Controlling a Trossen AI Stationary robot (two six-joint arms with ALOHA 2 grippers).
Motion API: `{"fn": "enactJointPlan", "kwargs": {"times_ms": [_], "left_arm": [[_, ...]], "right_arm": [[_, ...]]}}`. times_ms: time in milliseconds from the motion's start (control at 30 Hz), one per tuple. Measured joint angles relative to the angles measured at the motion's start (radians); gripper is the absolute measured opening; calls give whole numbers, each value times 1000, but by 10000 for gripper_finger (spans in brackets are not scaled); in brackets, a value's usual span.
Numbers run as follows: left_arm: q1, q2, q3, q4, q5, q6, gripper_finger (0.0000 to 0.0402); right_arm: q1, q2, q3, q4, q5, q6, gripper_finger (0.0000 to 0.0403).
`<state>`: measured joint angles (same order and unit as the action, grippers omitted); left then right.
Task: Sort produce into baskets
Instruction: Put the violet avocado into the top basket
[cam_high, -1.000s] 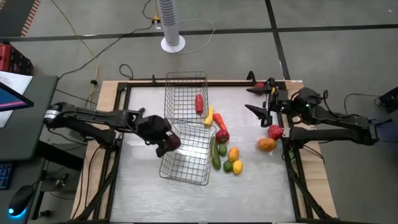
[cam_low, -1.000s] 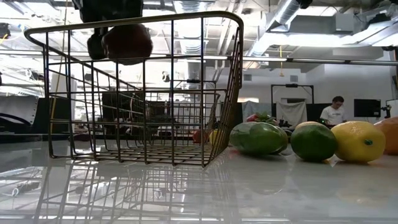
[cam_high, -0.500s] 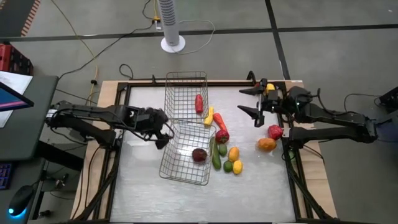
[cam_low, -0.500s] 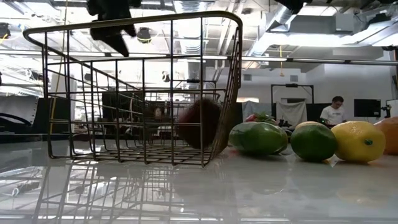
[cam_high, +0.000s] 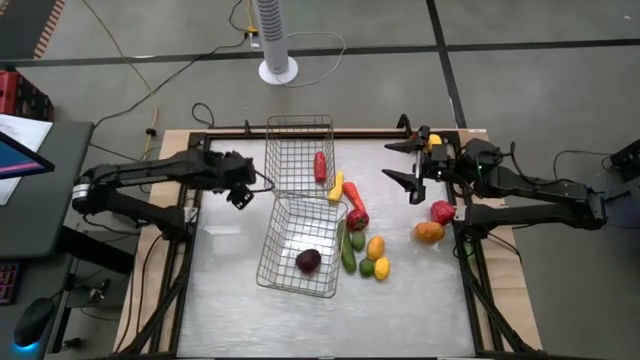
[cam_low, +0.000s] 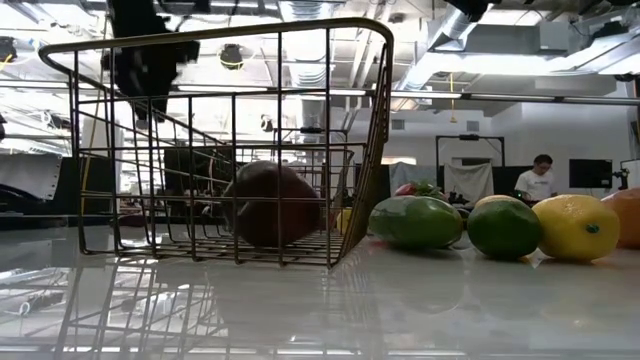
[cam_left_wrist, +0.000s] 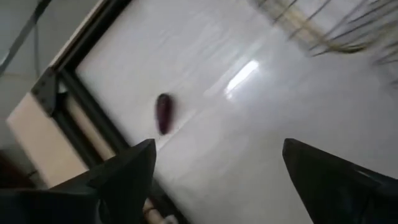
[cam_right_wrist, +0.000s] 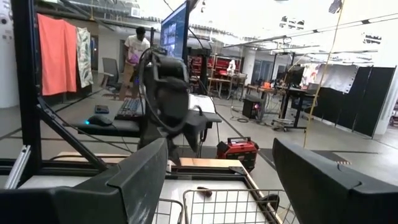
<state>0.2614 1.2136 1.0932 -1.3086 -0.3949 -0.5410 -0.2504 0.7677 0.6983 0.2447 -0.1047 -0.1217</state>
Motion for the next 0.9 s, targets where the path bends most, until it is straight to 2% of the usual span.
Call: {"fn": "enactJointPlan", "kwargs": {"times_ms": [200, 400, 600, 900], "left_arm": [[196, 47, -63, 58, 36, 175, 305], [344, 87, -135, 144, 79, 262, 295], [413, 178, -155, 212, 32, 308, 295], [472, 327, -155, 281, 66, 419, 295]], "right_arm": [[0, 0, 0, -5, 0, -12, 317], [0, 0, 0, -5, 0, -18, 317], [0, 0, 0, -4, 0, -18, 317], [0, 0, 0, -5, 0, -18, 317]]}}
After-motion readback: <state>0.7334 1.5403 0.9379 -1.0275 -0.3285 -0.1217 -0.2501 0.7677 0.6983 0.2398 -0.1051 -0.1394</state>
